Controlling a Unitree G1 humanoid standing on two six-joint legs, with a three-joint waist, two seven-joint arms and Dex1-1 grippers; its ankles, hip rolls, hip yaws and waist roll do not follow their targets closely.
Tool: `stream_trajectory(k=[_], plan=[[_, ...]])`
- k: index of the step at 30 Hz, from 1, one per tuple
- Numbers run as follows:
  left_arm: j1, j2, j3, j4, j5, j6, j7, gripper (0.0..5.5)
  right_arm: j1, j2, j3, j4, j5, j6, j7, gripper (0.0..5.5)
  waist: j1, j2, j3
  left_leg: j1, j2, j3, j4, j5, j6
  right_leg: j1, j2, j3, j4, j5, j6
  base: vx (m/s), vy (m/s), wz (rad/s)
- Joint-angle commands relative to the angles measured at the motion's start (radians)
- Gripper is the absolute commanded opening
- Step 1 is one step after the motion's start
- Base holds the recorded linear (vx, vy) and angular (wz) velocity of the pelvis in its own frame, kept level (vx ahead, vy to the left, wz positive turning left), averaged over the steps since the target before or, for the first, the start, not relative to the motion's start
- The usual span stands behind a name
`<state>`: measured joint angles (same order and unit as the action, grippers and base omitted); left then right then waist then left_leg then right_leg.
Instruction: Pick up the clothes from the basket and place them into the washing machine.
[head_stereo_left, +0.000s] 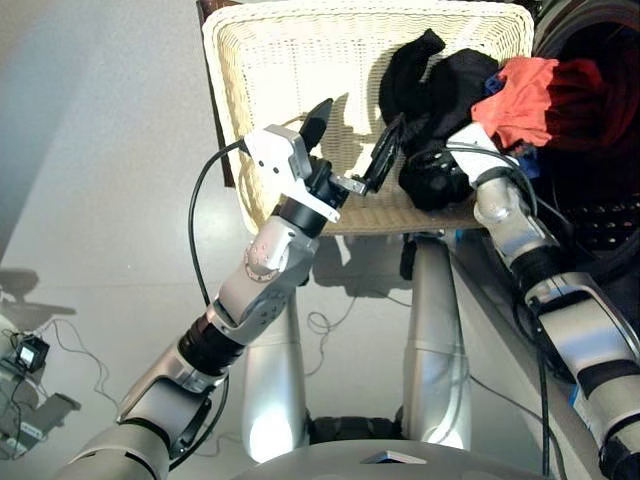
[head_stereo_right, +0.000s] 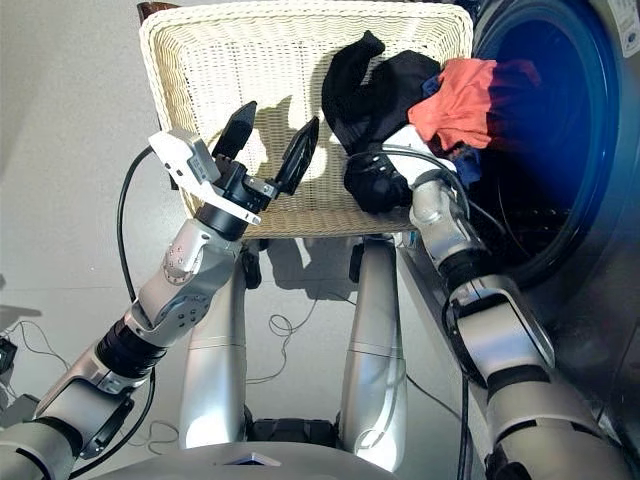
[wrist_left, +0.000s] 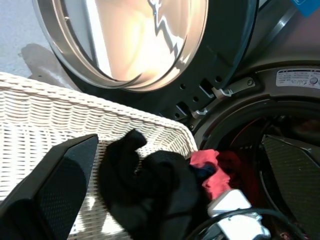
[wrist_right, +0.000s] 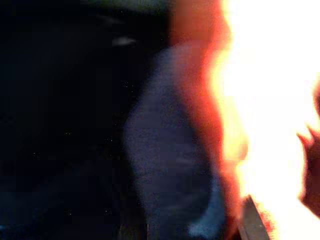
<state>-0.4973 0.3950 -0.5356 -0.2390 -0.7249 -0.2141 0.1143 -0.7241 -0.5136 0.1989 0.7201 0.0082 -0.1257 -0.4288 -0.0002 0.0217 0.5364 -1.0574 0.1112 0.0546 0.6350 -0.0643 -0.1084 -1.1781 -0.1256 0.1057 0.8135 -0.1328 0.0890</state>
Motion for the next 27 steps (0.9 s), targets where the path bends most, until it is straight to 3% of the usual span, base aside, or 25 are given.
stream_trajectory(k=[1, 6, 16, 18, 27], plan=[[0.028, 0.033, 0.030, -0.128, 0.020, -0.080, 0.006, 5.50, 0.056, -0.083, -0.180, -0.024, 0.118, -0.075, -0.229, 0.00, -0.046, -0.017, -0.016, 0.004, -0.003, 0.028, 0.091, -0.086, 0.048, 0.071, 0.027, -0.043, -0.104, 0.052, 0.007, 0.000, 0.000, 0.000], [0.014, 0.033, 0.014, -0.123, 0.010, -0.099, 0.024, 5.50, 0.012, -0.116, -0.280, 0.056, 0.237, -0.150, -0.361, 0.00, -0.043, -0.011, -0.016, 0.007, -0.003, 0.025, 0.098, -0.093, 0.046, 0.077, 0.028, -0.041, -0.097, 0.046, 0.010, 0.000, 0.000, 0.000], [0.001, 0.038, 0.006, -0.114, -0.018, -0.109, 0.048, 5.50, -0.135, -0.234, -0.348, 0.200, 0.478, -0.258, -0.443, 0.00, -0.029, 0.004, -0.016, 0.018, -0.004, 0.024, 0.100, -0.096, 0.040, 0.087, 0.026, -0.037, -0.096, 0.044, 0.013, 0.000, 0.000, 0.000], [-0.001, 0.039, 0.002, -0.111, -0.024, -0.107, 0.054, 5.50, -0.176, -0.247, -0.376, 0.233, 0.568, -0.303, -0.454, 0.00, -0.027, 0.007, -0.016, 0.021, -0.003, 0.023, 0.099, -0.098, 0.038, 0.089, 0.025, -0.038, -0.095, 0.043, 0.014, 0.000, 0.000, 0.000], [-0.007, 0.039, -0.010, -0.106, -0.043, -0.092, 0.065, 5.50, -0.261, -0.289, -0.356, 0.326, 0.800, -0.339, -0.384, 0.00, -0.022, 0.012, -0.016, 0.021, -0.001, 0.022, 0.107, -0.101, 0.032, 0.093, 0.026, -0.035, -0.093, 0.040, 0.012, 0.000, 0.000, 0.000]])
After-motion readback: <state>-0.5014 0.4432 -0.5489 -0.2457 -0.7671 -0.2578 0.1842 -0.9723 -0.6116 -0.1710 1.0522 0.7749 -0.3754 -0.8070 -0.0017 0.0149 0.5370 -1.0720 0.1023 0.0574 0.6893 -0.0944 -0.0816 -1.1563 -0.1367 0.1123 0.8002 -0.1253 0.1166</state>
